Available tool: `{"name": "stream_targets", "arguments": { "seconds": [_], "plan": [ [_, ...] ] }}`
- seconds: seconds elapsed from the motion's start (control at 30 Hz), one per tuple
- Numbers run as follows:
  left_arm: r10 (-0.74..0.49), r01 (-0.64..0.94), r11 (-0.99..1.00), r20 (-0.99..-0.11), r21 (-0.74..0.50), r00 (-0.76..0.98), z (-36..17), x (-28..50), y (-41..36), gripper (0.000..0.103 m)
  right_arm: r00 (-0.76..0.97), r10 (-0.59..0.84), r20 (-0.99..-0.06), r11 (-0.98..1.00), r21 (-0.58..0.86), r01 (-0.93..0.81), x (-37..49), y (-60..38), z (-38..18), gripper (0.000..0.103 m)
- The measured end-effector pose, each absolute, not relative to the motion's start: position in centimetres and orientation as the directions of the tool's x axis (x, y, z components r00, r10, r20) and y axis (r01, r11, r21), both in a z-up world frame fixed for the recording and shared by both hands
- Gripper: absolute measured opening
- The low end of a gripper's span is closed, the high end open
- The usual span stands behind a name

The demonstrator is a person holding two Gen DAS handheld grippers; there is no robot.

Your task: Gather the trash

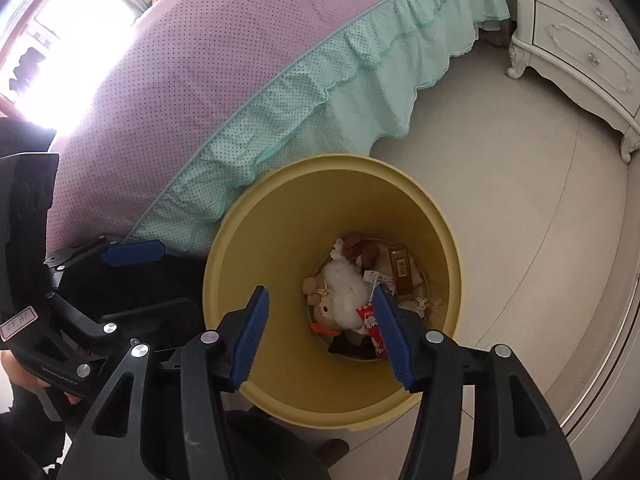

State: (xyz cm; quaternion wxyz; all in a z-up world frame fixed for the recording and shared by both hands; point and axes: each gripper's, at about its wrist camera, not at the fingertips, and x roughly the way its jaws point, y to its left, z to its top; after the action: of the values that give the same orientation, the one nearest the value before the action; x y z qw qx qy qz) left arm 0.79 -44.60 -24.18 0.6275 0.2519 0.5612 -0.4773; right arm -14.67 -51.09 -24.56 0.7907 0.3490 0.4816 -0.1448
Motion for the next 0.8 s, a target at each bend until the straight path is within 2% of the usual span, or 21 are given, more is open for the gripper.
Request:
{"name": "stream_targets", "arguments": {
  "seconds": [0.27,0.5,0.7,0.8],
  "plan": [
    [-0.336,0.881,0.412,-0.937,-0.233,-0.091,-23.9,0.7,-44.4,0.098,0.52,0.08,-0.851,0.731,0.404,0.549,-14.4,-51.0,-22.6,0.054],
    [-0.412,0.878,0.417,-0.91,-0.236,-0.049,-21.9,0.5,-43.3,0.098,0.58,0.036,-0.814,0.765,0.396,0.508,-14.3,-50.3,-18.6,0.054],
    [-0.5,0.867,0.455,-0.864,-0.204,0.059,-17.5,1.0,-40.3,0.098,0.657,0.014,-0.754,0.841,0.364,0.399,-12.1,-47.4,-13.6,0.054],
    [-0.551,0.851,0.497,-0.819,-0.167,0.161,-14.0,1.6,-37.5,0.098,0.702,0.022,-0.712,0.881,0.345,0.323,-10.5,-45.5,-10.9,0.057]
  ]
}}
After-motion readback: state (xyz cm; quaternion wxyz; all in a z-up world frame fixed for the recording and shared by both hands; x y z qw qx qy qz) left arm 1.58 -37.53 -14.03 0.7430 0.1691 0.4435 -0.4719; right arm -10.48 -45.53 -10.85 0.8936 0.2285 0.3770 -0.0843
